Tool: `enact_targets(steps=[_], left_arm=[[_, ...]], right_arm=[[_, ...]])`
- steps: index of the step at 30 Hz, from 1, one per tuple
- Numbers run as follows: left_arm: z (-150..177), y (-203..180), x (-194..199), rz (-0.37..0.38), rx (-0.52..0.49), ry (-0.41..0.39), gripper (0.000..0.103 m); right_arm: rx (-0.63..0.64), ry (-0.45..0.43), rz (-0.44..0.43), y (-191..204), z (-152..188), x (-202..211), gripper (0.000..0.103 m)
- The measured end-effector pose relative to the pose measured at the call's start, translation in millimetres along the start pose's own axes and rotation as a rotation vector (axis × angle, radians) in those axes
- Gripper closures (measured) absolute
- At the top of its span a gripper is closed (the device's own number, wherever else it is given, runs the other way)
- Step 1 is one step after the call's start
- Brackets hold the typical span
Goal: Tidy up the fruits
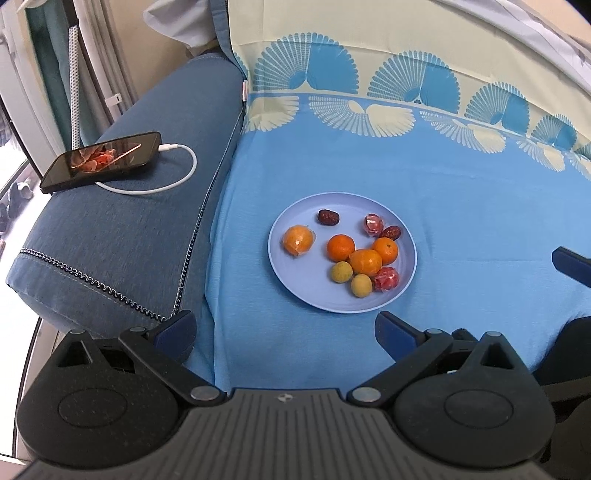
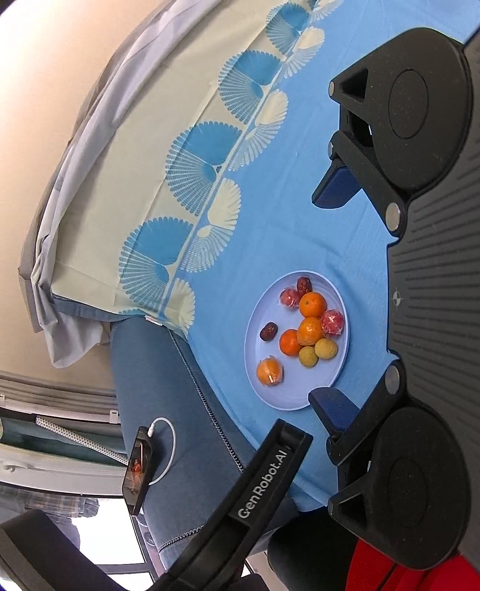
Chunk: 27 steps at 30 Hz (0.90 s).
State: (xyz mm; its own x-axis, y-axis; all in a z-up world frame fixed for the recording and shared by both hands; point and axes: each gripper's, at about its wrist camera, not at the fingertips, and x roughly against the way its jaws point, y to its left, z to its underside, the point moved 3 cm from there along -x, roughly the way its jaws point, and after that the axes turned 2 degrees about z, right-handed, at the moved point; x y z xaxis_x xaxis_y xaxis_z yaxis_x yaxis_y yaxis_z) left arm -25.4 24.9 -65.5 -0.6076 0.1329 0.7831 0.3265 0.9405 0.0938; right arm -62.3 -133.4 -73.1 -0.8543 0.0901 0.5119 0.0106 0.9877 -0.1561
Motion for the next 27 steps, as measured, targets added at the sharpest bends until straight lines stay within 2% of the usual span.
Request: enact_targets(steps=[12, 27], left_arm=[[1.7, -3.1, 4.0, -0.025, -0.011, -0.012, 0.0], [2.6, -3.6, 3.2, -0.022, -0.023, -0.019, 0.0]], right_arm=[[0.009, -0.007, -0.005, 3.2, -0.7, 2.6, 0.001], [0.005, 0.01, -0.007, 3.6, 1.4, 0.3, 0.001]])
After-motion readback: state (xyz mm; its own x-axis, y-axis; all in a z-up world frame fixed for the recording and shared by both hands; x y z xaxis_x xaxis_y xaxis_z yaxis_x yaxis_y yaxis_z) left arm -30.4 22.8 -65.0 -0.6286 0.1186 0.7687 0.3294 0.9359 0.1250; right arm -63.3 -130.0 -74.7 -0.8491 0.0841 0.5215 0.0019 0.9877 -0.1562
